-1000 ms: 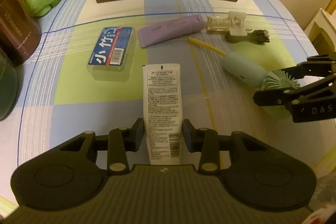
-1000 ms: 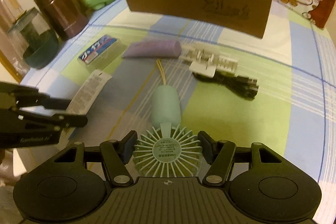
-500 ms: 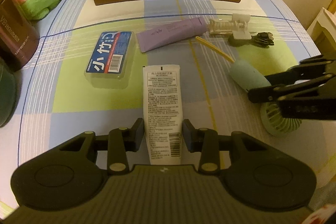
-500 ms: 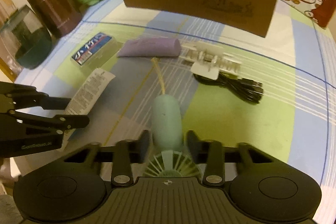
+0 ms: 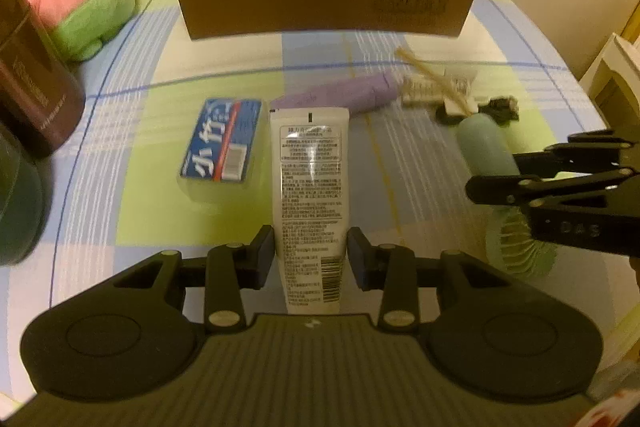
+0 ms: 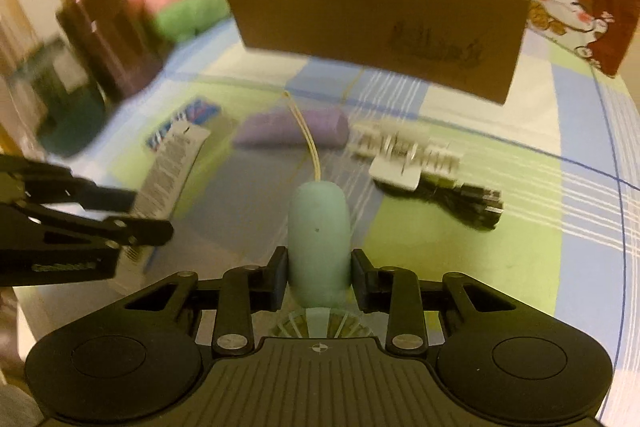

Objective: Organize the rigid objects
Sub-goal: 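Lift the white tube with left tool while right tool carries fan toward box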

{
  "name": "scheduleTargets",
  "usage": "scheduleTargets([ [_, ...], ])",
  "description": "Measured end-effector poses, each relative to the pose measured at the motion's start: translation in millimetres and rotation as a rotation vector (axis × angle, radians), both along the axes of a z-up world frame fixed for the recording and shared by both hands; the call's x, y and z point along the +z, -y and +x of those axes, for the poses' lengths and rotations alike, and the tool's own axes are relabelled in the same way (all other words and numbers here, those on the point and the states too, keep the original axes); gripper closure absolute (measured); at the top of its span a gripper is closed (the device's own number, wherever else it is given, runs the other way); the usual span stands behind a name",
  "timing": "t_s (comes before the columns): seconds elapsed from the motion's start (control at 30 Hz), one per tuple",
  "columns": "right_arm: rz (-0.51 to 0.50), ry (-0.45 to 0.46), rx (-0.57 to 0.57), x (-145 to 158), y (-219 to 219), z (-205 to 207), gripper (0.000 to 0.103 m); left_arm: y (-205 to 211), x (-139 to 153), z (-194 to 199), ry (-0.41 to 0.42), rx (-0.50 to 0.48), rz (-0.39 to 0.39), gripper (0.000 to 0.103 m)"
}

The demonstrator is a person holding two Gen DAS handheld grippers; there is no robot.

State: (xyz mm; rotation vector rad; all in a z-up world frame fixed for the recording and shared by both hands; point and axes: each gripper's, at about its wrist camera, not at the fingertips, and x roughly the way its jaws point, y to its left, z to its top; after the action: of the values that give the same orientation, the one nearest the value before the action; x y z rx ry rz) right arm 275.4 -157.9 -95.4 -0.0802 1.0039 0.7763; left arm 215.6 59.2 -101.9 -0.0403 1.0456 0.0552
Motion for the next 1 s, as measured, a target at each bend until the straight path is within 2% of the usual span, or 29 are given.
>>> scheduleTargets([
  [0.3,0.122,0.076,-0.086,27,14,4,0.070,-1,23,16,0.071,-0.019,0.014,0.068],
  [0.33,0.129,0.081,-0.090,30,14,5,0.070,-1,25,18,0.077,-0.022,0.015,0.080],
  [0.37,0.136,0.086,-0.094,33,14,6,0.070,-1,27,20,0.079,-0.025,0.018,0.101],
  [0.43,0.149,0.096,-0.100,39,14,8,0.070,-3,30,25,0.081,-0.032,-0.025,0.103],
  [0.5,0.156,0.099,-0.100,43,13,12,0.070,2,32,29,0.088,-0.077,0.006,0.103],
  [0.6,0.152,0.098,-0.114,42,11,16,0.070,4,29,35,0.080,-0.080,0.017,0.095],
  [0.73,0.152,0.075,-0.139,38,17,18,0.070,4,20,36,0.066,-0.086,0.017,0.078],
  [0.87,0.141,0.056,-0.158,33,22,19,0.070,0,9,44,0.044,-0.088,0.022,0.073],
  [1.0,0.132,0.041,-0.173,30,25,19,0.070,-5,-6,57,0.013,-0.065,0.012,0.072],
])
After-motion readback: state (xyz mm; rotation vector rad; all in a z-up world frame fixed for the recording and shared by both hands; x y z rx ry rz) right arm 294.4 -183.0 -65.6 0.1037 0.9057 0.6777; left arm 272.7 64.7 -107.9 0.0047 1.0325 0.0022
